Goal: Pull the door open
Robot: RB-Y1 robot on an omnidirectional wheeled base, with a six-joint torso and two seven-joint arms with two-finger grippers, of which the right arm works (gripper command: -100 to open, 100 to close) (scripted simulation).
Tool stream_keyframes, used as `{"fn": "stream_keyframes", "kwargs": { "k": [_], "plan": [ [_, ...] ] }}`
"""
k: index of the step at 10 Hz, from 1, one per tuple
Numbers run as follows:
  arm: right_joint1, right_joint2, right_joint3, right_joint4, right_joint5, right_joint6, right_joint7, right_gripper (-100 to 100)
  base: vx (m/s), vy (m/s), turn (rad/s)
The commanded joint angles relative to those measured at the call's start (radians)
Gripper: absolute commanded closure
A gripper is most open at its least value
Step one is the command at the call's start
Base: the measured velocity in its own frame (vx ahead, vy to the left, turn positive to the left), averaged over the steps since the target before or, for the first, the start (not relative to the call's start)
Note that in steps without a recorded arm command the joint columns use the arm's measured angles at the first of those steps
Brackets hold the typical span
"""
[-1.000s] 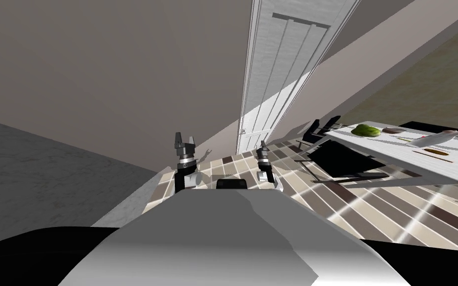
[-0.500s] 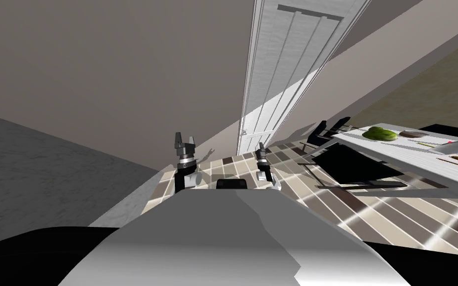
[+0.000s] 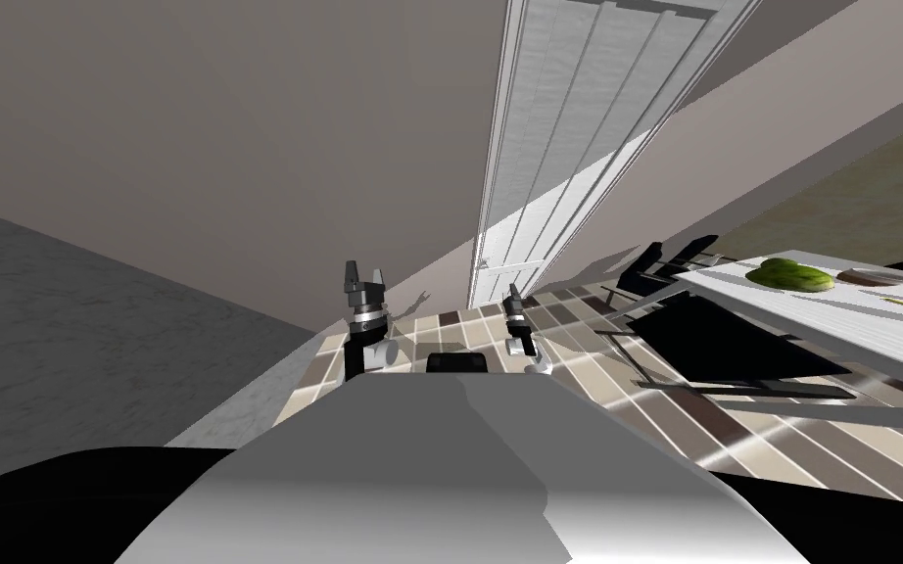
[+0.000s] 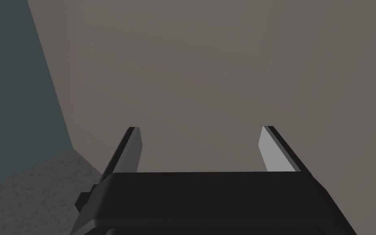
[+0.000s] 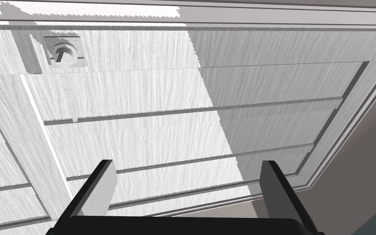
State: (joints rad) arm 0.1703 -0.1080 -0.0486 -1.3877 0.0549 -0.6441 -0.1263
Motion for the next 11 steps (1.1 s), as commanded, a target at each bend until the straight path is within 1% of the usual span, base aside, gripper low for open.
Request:
{"fn": "stream_keyframes", "kwargs": {
  "k": [1, 2, 3, 4, 7, 8, 9, 11],
  "plan": [
    [-0.026, -0.004, -0.005, 0.050, 0.001, -0.017, -0.004, -100, 0.060, -0.069, 0.131],
    [-0.026, -0.004, -0.005, 0.067, 0.001, -0.017, -0.004, -100, 0.045, -0.054, 0.046],
    [-0.042, -0.008, -0.009, 0.091, 0.001, -0.027, -0.007, -100, 0.038, -0.049, 0.063],
    [-0.042, -0.008, -0.009, 0.107, 0.001, -0.027, -0.007, -100, 0.031, -0.038, 0.040],
    [-0.089, -0.020, -0.019, 0.210, 0.001, -0.057, -0.017, -100, 0.057, -0.068, 0.110],
    [-0.089, -0.020, -0.019, 0.224, 0.001, -0.057, -0.017, -100, 0.059, -0.072, 0.029],
    [-0.105, -0.023, -0.023, 0.263, 0.001, -0.067, -0.020, -100, 0.046, -0.055, 0.066],
    [-0.135, -0.030, -0.030, 0.325, 0.001, -0.085, -0.027, -100, 0.064, -0.076, 0.119]
  ]
}}
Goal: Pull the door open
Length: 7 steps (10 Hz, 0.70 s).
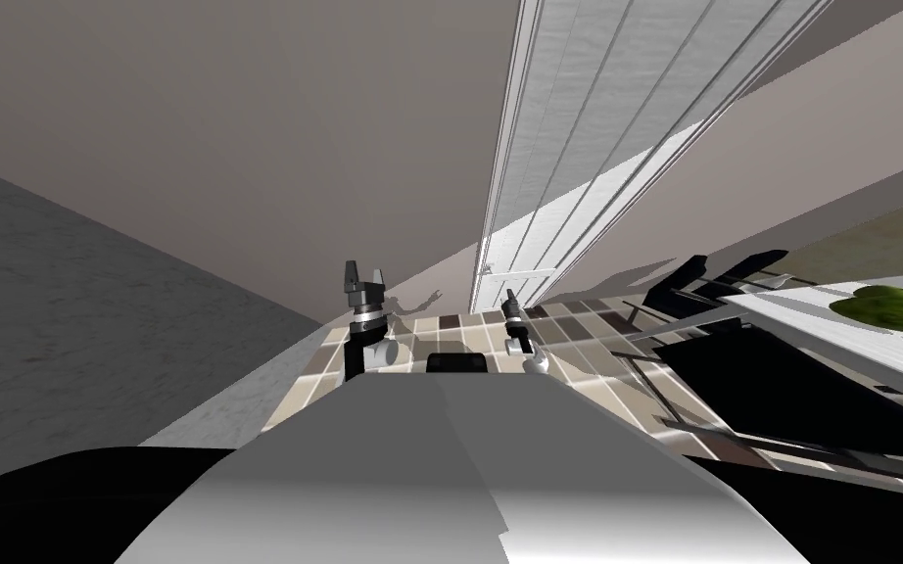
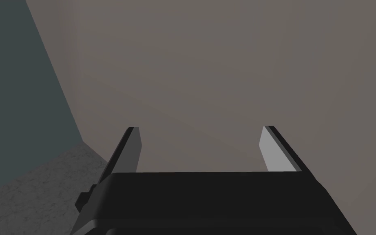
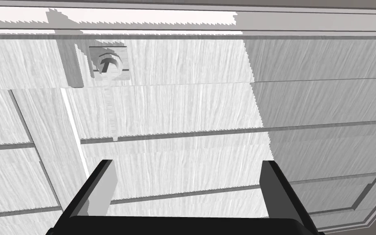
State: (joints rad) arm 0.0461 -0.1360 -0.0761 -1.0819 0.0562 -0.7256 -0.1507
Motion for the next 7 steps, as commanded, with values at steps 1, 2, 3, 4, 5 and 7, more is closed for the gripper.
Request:
{"fn": "stream_keyframes", "kwargs": {
  "k": [1, 2, 3, 4, 5, 7],
  "plan": [
    [-0.011, -0.002, -0.002, 0.032, 0.000, -0.004, -0.002, -100, 0.054, -0.055, 0.027],
    [-0.026, -0.005, -0.005, 0.068, 0.000, -0.013, -0.005, -100, 0.040, -0.052, 0.046],
    [-0.040, -0.008, -0.009, 0.099, 0.000, -0.022, -0.008, -100, 0.051, -0.067, 0.123],
    [-0.055, -0.011, -0.012, 0.128, 0.000, -0.031, -0.011, -100, 0.069, -0.086, 0.131],
    [-0.068, -0.014, -0.015, 0.164, 0.001, -0.039, -0.014, -100, 0.079, -0.084, 0.079],
    [-0.094, -0.019, -0.021, 0.229, 0.001, -0.056, -0.019, -100, 0.075, -0.090, 0.090]
  ]
}}
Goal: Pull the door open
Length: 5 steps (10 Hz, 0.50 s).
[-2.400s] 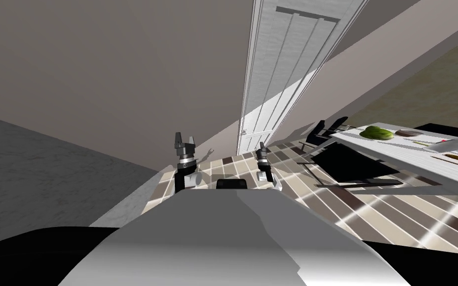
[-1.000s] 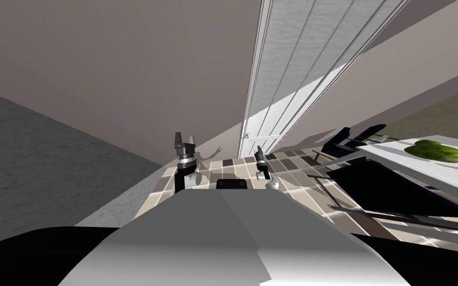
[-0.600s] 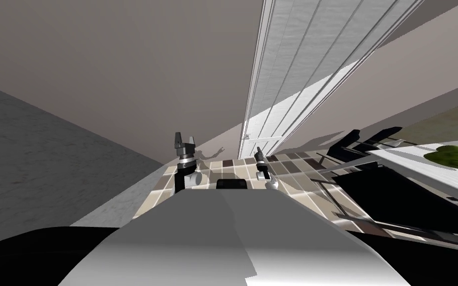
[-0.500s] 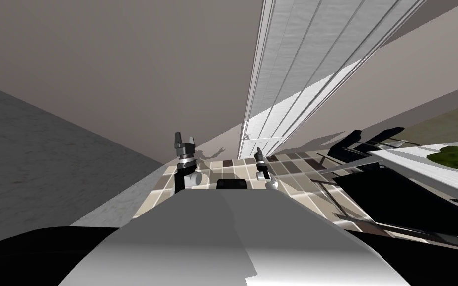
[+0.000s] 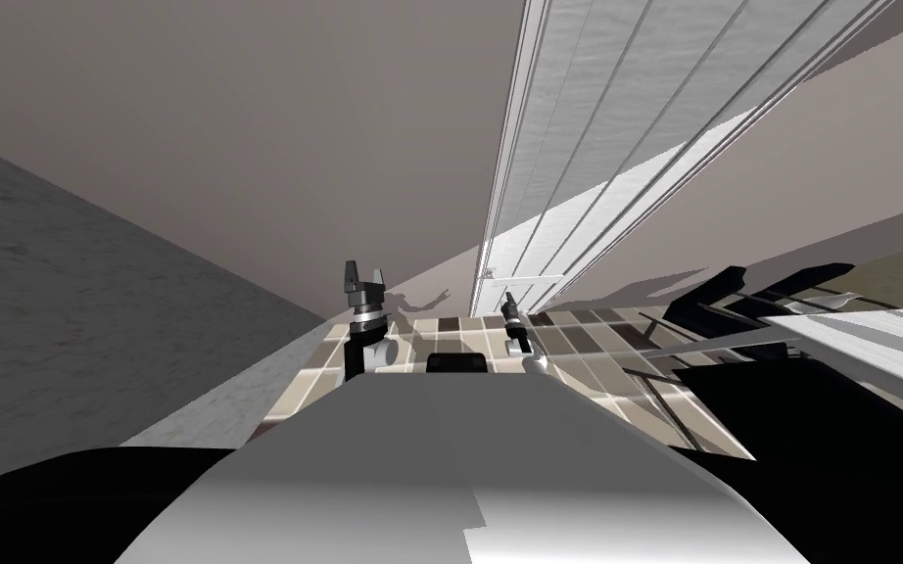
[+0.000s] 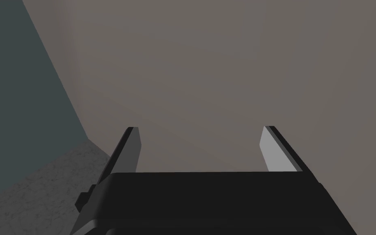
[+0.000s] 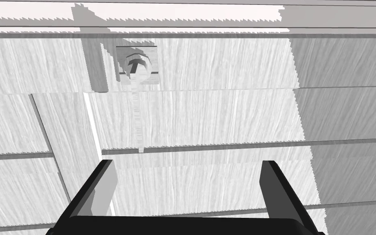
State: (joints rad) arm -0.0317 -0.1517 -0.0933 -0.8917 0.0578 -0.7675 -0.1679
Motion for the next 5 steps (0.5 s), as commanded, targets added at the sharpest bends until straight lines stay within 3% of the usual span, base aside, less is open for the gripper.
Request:
{"fn": "stream_keyframes", "kwargs": {
  "k": [1, 5],
  "plan": [
    [-0.017, -0.004, -0.004, 0.049, -0.001, -0.014, -0.002, -100, 0.038, -0.060, 0.041],
    [-0.063, -0.012, -0.014, 0.165, -0.001, -0.043, -0.012, -100, 0.052, -0.058, 0.078]
  ]
}}
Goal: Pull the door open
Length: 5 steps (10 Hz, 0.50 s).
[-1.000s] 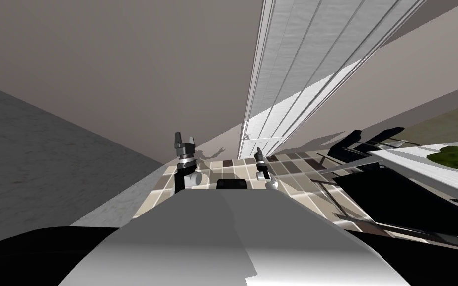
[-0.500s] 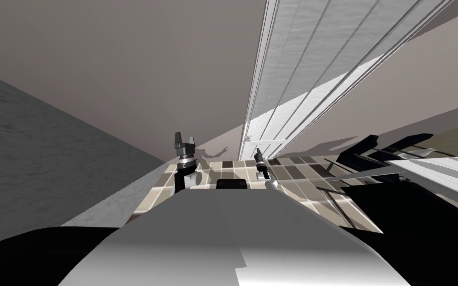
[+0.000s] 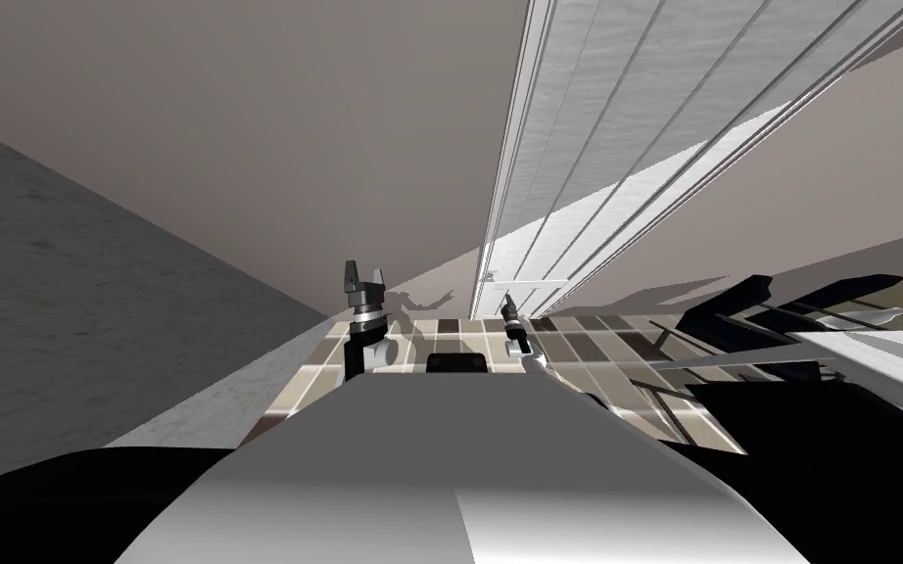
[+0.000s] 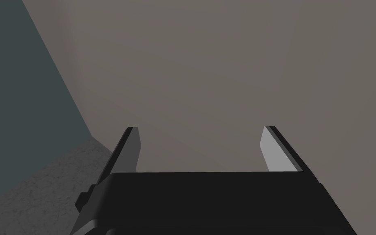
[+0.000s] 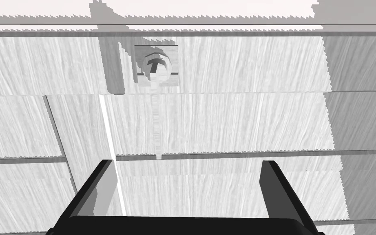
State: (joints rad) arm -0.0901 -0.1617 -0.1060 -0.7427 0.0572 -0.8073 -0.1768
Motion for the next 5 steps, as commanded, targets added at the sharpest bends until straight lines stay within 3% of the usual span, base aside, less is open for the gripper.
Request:
{"fn": "stream_keyframes", "kwargs": {
  "k": [1, 5],
  "plan": [
    [-0.015, -0.004, -0.004, 0.042, 0.000, -0.010, -0.005, -100, 0.077, -0.079, 0.064],
    [-0.050, -0.010, -0.011, 0.128, 0.000, -0.032, -0.012, -100, 0.056, -0.074, 0.068]
  ]
}}
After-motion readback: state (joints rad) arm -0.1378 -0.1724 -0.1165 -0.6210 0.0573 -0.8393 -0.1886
